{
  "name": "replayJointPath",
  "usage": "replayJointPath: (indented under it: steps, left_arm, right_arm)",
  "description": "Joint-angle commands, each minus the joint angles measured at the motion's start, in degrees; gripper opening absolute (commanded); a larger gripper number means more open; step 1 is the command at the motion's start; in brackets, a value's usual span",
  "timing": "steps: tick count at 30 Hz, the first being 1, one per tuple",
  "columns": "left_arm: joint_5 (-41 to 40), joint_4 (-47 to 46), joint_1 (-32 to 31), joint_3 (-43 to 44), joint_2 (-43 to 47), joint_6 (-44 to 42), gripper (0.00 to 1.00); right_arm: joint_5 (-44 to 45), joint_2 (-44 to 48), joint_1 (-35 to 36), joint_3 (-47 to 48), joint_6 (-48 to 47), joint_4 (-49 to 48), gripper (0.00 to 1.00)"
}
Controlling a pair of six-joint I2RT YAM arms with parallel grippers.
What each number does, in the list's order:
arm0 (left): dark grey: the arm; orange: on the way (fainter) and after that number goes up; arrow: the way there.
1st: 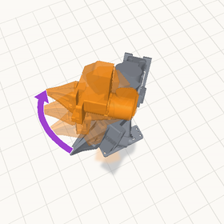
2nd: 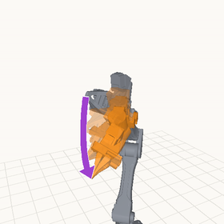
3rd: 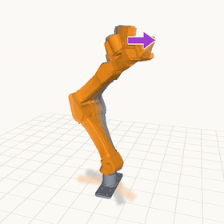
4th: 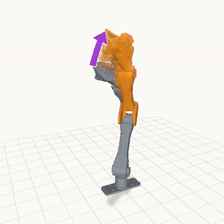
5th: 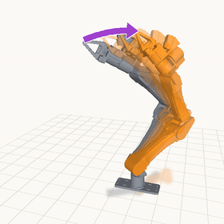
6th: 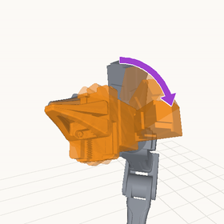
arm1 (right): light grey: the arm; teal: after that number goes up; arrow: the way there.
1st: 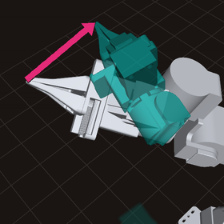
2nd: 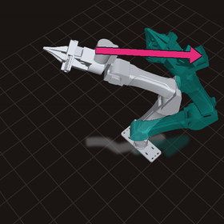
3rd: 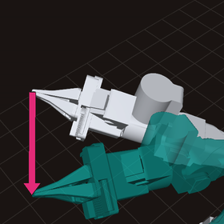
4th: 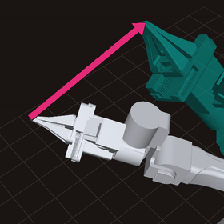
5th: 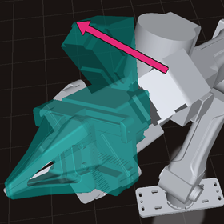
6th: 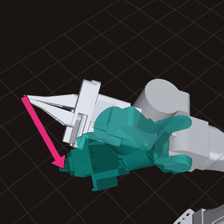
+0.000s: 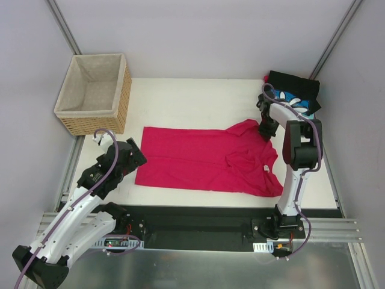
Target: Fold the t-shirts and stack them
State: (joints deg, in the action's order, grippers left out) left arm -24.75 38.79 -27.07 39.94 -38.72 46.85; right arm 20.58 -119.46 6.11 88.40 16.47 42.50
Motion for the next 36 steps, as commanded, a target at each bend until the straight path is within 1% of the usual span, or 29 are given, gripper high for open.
replayJointPath:
  steps: [1,6,8,9,10,12,13,16,18,20,24,28,31,36]
  left_arm:
    - [-1.61,-0.99,-0.53,0.31,-0.39,-1.76,0.99]
    - [-1.79,-4.32,-0.53,0.31,-3.55,-3.95,0.99]
    - [-1.7,-6.6,-0.53,1.45,-7.15,-4.83,0.99]
    - [-1.44,-7.57,-0.44,1.97,-8.38,-5.88,0.99]
    - [-1.18,-8.45,-0.44,2.94,-11.0,-6.07,0.99]
    - [-0.65,-10.74,-0.44,4.26,-13.65,-6.77,0.99]
    - [-0.3,-11.36,-0.35,5.66,-16.19,-6.77,0.99]
    - [0.49,-13.99,-0.27,7.68,-20.5,-6.86,0.99]
    - [1.02,-15.92,-0.09,8.48,-22.62,-6.77,0.99]
    - [1.55,-16.63,0.26,9.54,-25.61,-6.6,0.99]
    - [3.83,-17.69,0.7,10.51,-29.13,-5.81,0.99]
    - [4.54,-18.22,1.05,10.07,-29.48,-5.63,0.99]
    - [4.89,-18.22,1.4,9.72,-28.7,-5.89,0.99]
    - [5.42,-18.22,1.84,9.28,-28.17,-6.24,0.99]
  right_arm:
    - [2.09,3.0,-1.36,-4.2,1.28,2.15,0.01]
    - [1.84,8.27,-0.05,-5.43,0.15,-0.31,0.01]
    - [0.87,12.13,1.44,-5.17,-1.43,-1.36,0.01]
    - [-0.61,13.28,1.97,-5.08,-2.05,-1.89,0.05]
    - [-1.41,14.51,2.59,-5.08,-2.32,-2.42,0.17]
    - [-2.56,18.11,4.43,-5.08,-3.55,-3.21,0.3]
    - [-2.39,19.25,5.05,-5.08,-3.72,-3.3,0.44]
    - [-4.14,22.6,5.23,-5.34,-5.04,-3.92,0.57]
    - [-4.84,24.52,5.23,-6.13,-5.74,-5.4,0.59]
    - [-5.63,24.54,5.05,-6.4,-5.66,-6.9,0.59]
    - [-5.11,19.46,4.97,-4.56,-5.48,-7.34,0.57]
    - [-6.34,14.53,3.57,-3.68,-4.52,-10.59,0.51]
    - [-8.18,10.84,2.33,-2.19,-4.08,-11.56,0.49]
    - [-8.27,8.72,0.57,-1.04,-3.64,-12.27,0.47]
